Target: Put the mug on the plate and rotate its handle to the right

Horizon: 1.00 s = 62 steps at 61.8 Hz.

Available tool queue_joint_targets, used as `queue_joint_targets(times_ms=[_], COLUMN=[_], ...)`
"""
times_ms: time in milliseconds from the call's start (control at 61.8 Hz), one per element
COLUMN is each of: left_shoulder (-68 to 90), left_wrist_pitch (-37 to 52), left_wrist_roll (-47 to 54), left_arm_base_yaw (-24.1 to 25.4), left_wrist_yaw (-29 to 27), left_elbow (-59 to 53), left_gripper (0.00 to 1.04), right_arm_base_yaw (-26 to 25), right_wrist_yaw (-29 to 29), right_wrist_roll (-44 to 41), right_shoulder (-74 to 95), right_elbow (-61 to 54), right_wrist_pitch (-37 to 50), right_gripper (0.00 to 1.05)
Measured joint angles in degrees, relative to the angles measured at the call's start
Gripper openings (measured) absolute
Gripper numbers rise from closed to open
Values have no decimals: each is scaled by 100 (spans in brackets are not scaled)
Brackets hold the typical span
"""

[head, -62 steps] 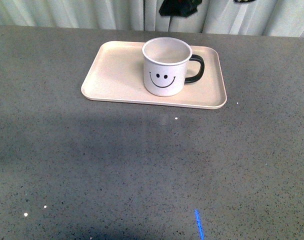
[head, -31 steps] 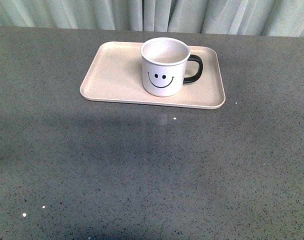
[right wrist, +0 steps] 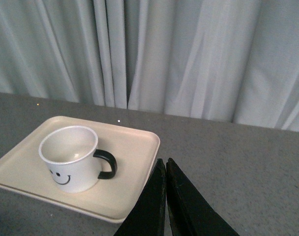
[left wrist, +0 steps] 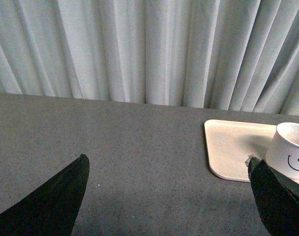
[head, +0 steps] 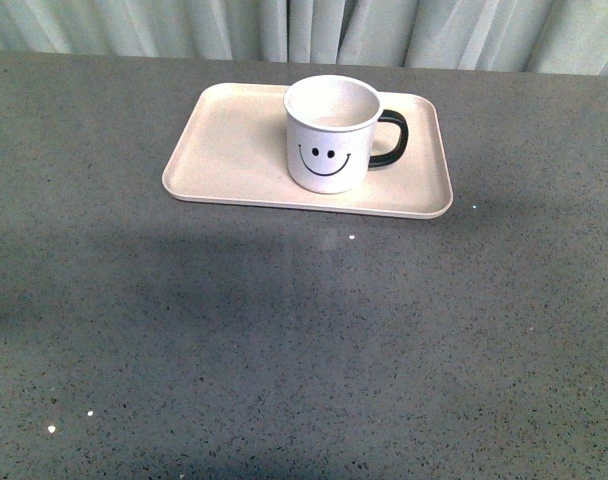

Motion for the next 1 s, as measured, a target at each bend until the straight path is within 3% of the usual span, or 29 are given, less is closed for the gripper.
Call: queue_joint_targets(times_ms=[324,1003], left_shoulder=[0,0], left_wrist_pitch=[0,0], left_wrist_roll=[0,0], left_arm_base_yaw=[0,0], left_wrist_yaw=[0,-2], left_elbow=[0,0], left_gripper=[95,95], right_arm_base_yaw=[-140,-138], right_wrist_yaw=[-17,-26], right_wrist_roll=[0,0], right_shoulder=[-1036,-4325], right_elbow=[-938,-1281], right_wrist_pitch=[-166,-2918], right_gripper=[2,2])
